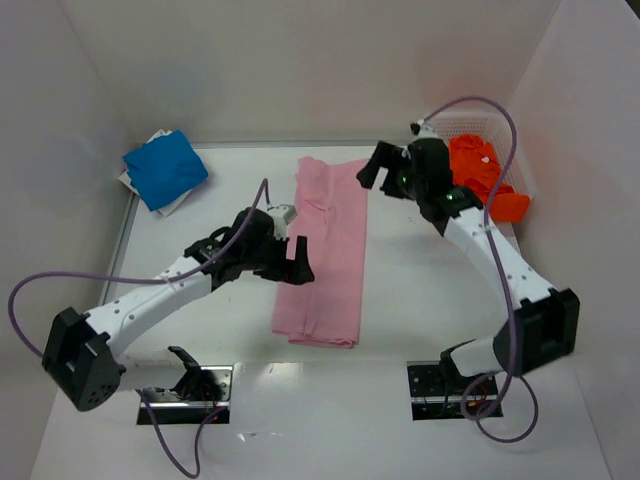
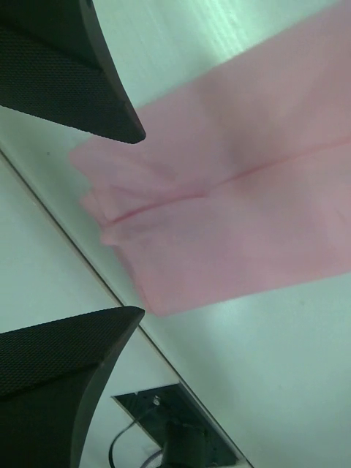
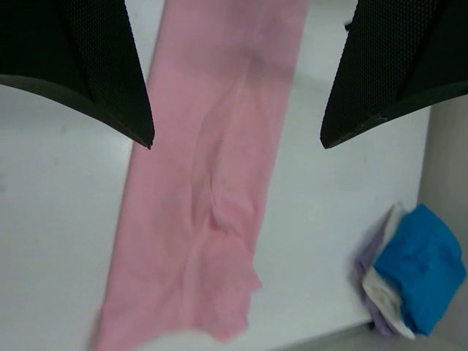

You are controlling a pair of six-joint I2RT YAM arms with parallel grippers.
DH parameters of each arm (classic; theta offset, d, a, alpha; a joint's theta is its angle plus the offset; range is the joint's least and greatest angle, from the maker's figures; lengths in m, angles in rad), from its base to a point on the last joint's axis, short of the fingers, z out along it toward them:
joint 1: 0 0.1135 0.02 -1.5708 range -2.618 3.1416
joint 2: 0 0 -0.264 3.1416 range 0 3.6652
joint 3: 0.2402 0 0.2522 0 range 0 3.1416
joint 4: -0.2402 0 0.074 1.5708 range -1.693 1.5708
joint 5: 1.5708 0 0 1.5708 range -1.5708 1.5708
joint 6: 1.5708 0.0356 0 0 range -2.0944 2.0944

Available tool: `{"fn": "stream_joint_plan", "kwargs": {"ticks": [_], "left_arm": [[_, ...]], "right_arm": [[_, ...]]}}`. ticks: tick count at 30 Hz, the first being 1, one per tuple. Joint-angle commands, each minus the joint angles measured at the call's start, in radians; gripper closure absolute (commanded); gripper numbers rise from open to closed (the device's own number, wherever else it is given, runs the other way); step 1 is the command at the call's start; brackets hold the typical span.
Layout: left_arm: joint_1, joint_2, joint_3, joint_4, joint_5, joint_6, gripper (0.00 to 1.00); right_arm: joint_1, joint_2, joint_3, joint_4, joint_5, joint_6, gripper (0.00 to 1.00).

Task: Fold and stack the t-shirts
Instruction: Rotate the tshirt 90 degrees, then grab the bottom of the folded rectangular tshirt with both arms

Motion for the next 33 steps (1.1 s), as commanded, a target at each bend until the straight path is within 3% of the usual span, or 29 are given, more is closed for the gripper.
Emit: {"fn": "stream_joint_plan", "kwargs": {"ticks": [1,6,11,18,27,33], "left_arm": [[0.002,-0.115,-0.123,0.053,-0.039,-0.112,0.00],[0.002,-0.154,-0.177,0.088,-0.049,-0.159,0.00],[0.002,-0.074,-0.148,0.084,-0.018,-0.110,0.00],[0.012,-0.010,-0.177,0.099,-0.009,-0.139,0.00],[0.108,-0.167,-0.292,0.041,-0.027,-0.217,0.00],[0.191,-0.235,-0.354,0.040,0.046,-0.228,0.00]], "right_arm": [[0.000,-0.128,-0.246,0.008,-0.035,0.084,0.00],[0.000,-0.361,-0.487,-0.035,-0.046,0.156,0.00],[0.000,-0.536,-0.590,-0.046,-0.113,0.245,0.00],[0.170,-0.537,-0.677,-0.026,-0.079,0.314,0.00],[0.325,-0.498,-0.764,-0.041,-0.055,0.401,0.01],[0.387,-0.489,-0.847,-0.023,-0.078,0.461,0.04]]}}
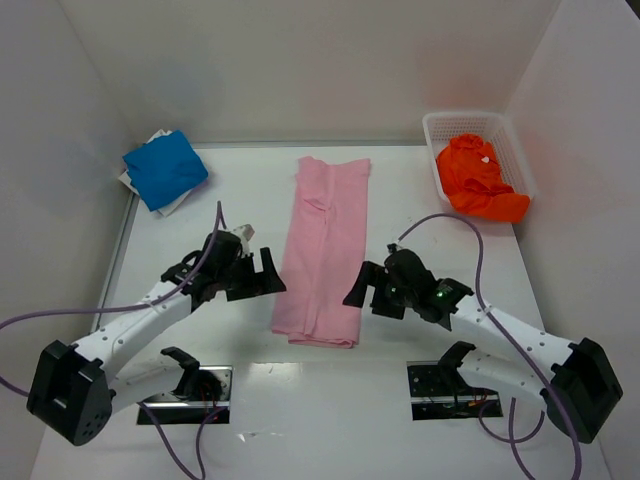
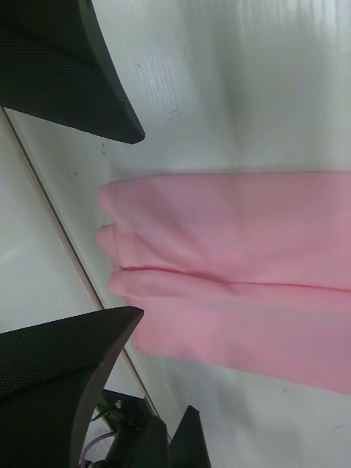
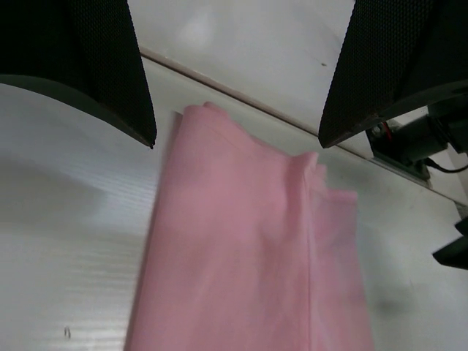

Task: Fold and stack the t-shirts
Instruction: Grab the bottom of the folded rectangular tshirt with both arms

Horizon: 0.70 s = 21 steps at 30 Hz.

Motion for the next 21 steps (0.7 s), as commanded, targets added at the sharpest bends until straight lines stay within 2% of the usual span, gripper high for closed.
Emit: {"fn": "stream_joint_plan", "kwargs": {"ticks": [1,11,21], "left_arm": [[0.022,-0.001,-0.012,-0.017,0.046,-0.024,0.00],[0.022,0.166,0.008,-0.023,0.056,-0.025,0.00],[0.022,0.184,-0.024,0.011,0.115,-0.048,0.03]], "right_arm": [[0.056,0.009,-0.030,0.032,0.000,0.067,0.04],[0.148,0.168,-0.030,0.080,0.000,0.119,0.05],[0.158,0.228,-0.039,0.052,0.000,0.156,0.18]]}}
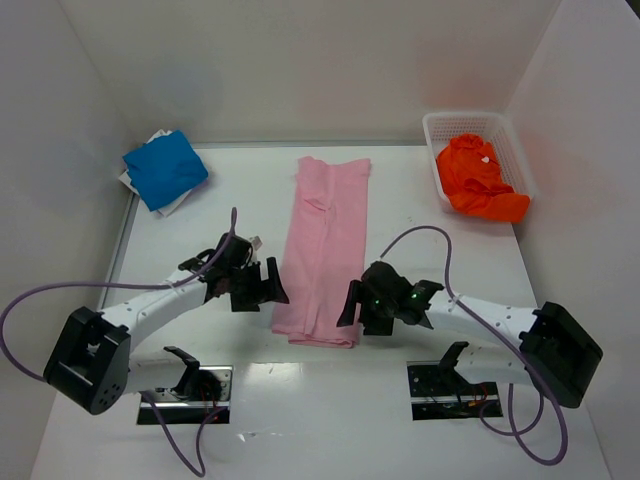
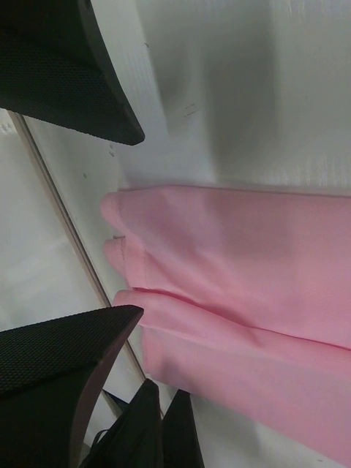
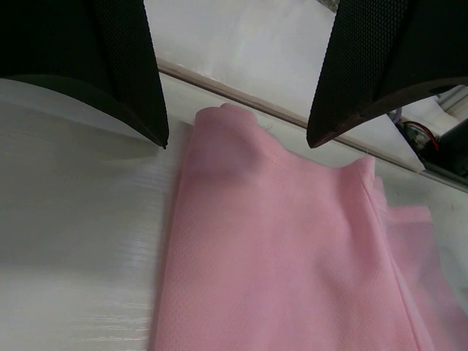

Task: Fold and stack the t-shirts
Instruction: Grab the bottom of the folded rectangular tshirt with both arms

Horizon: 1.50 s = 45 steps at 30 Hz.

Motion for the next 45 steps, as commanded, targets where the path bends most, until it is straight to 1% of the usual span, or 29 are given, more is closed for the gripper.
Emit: {"fn": "stream_joint_plan", "kwargs": {"ticks": [1,7,8,11,12,13,14,15,16,20,22,25,28,30,31,35,38,42,44,45], "left_arm": [[0.005,0.012,-0.009,0.017,0.037,-0.019,0.03],[0.005,0.032,-0.009,0.017,0.056,-0.019,0.04],[0.005,0.032,-0.009,0.017,0.056,-0.019,0.04],[0.005,0.032,-0.009,0.017,0.066,-0.019,0.04],[0.005,0.032,-0.009,0.017,0.066,-0.019,0.04],[0.005,0.032,-0.009,0.017,0.075,-0.019,0.04],[0.005,0.032,-0.009,0.017,0.075,-0.019,0.04],[0.005,0.032,-0.009,0.017,0.075,-0.019,0.04],[0.005,0.032,-0.009,0.017,0.075,-0.009,0.04],[0.005,0.042,-0.018,0.017,0.127,0.011,0.04],[-0.007,0.066,-0.018,0.017,0.141,0.034,0.04],[-0.031,0.088,-0.018,0.026,0.141,0.034,0.06],[-0.031,0.097,-0.018,0.036,0.141,0.034,0.10],[-0.040,0.107,-0.018,0.045,0.152,0.034,0.10],[-0.052,0.117,-0.018,0.045,0.152,0.034,0.12],[-0.078,0.126,-0.018,0.077,0.152,0.001,0.14],[-0.101,0.146,-0.018,0.086,0.141,-0.010,0.15],[-0.121,0.178,-0.018,0.099,0.132,-0.021,0.15],[-0.121,0.189,-0.018,0.108,0.132,-0.021,0.15],[-0.121,0.189,-0.018,0.108,0.132,-0.021,0.15]], "right_arm": [[0.011,0.021,-0.005,0.022,0.007,0.031,0.19],[0.011,0.099,0.025,0.034,0.007,0.031,0.31],[0.011,0.113,0.036,0.034,0.007,0.020,0.36],[0.011,0.150,0.047,0.034,0.007,0.020,0.46],[0.011,0.161,0.047,0.034,0.007,0.020,0.53],[0.011,0.126,0.058,-0.005,0.051,0.041,0.70],[0.011,0.126,0.058,-0.006,0.052,0.041,0.70],[0.011,0.117,0.058,-0.015,0.052,0.041,0.73],[0.011,0.116,0.058,-0.031,0.052,0.053,0.78],[0.011,0.095,0.058,-0.074,0.087,0.063,0.82],[0.011,0.077,0.058,-0.099,0.105,0.075,0.82],[0.011,0.038,0.049,-0.108,0.131,0.096,0.82],[0.011,0.008,0.036,-0.119,0.141,0.118,0.82],[0.011,-0.008,0.015,-0.119,0.141,0.129,0.82],[0.011,-0.018,0.015,-0.119,0.141,0.129,0.82],[0.011,-0.006,0.015,-0.119,0.151,0.129,0.82],[0.011,0.003,0.035,-0.159,0.184,0.138,0.82],[0.011,-0.058,0.013,-0.197,0.205,0.185,0.86],[0.011,-0.091,-0.013,-0.197,0.205,0.213,0.86],[0.011,-0.118,-0.013,-0.197,0.205,0.230,0.88]]}}
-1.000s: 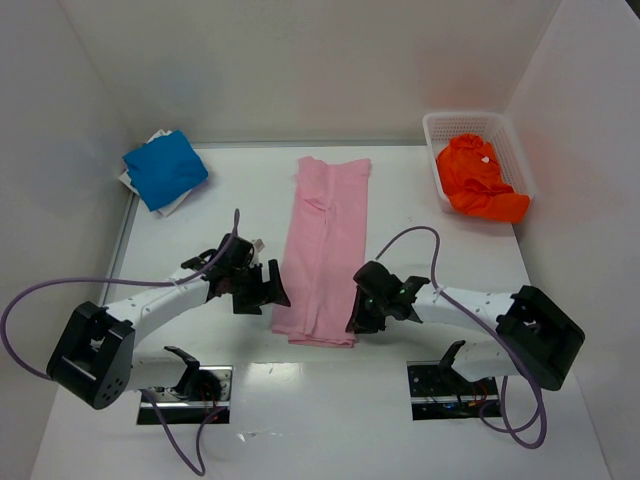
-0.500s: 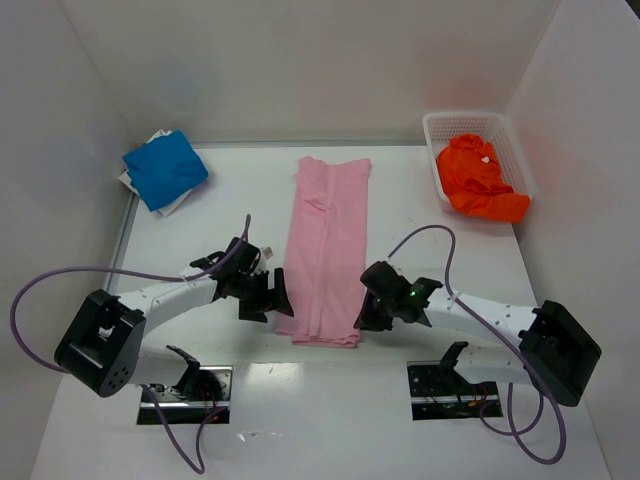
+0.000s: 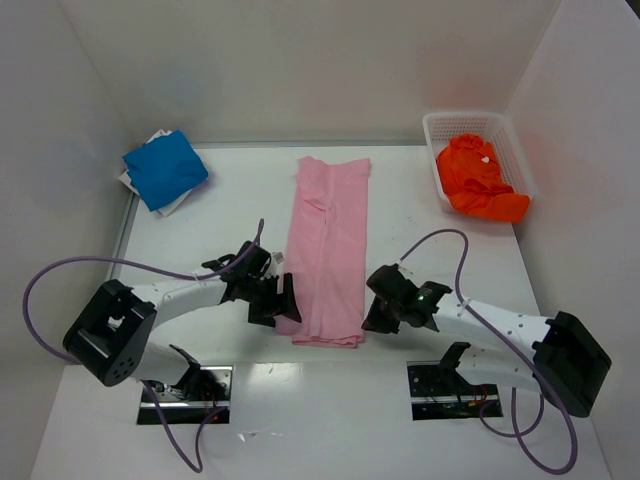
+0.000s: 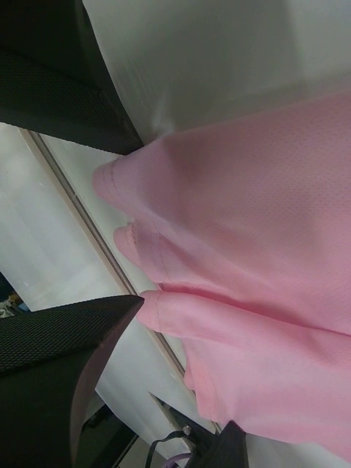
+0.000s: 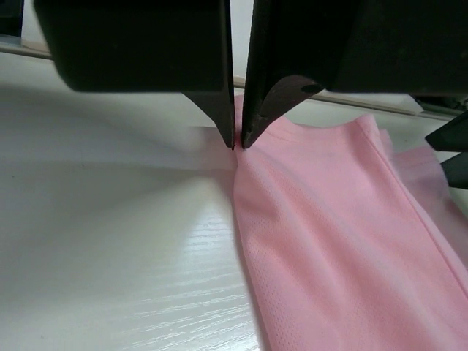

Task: Fold and stack the t-shirts
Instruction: Grab the bottom of the folded rectangular tshirt with both arms

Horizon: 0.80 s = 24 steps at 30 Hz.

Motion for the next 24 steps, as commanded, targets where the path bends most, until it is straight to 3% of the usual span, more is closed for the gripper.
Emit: {"fn": "stream_joint_plan", "kwargs": {"ticks": [1,10,12,13,14,17,24], "left_arm": [[-0.006,0.025,-0.006,0.022,-0.006,-0.016,0.15],[-0.006,0.054,0.003,0.022,0.004,-0.007,0.19],[-0.006,0.054,0.003,0.022,0.004,-0.007,0.20],[-0.006,0.054,0.003,0.022,0.004,-0.007,0.20],[-0.006,0.054,0.003,0.022,0.004,-0.007,0.20],[-0.006,0.054,0.003,0.012,0.004,-0.007,0.20],[-0.006,0.063,0.003,0.012,-0.006,0.003,0.23]], "right_arm": [[0.008,-0.082,-0.032,-0.039,0.044,0.065,0.88],[-0.011,-0.098,-0.051,0.011,0.033,0.074,0.91],[-0.011,-0.098,-0.062,0.036,0.003,0.065,0.83],[-0.011,-0.098,-0.071,0.045,0.003,0.065,0.68],[-0.011,-0.113,-0.071,0.060,-0.006,0.065,0.62],[-0.011,-0.125,-0.091,0.093,-0.031,0.065,0.48],[-0.011,-0.081,-0.111,0.160,-0.072,0.056,0.41]]}}
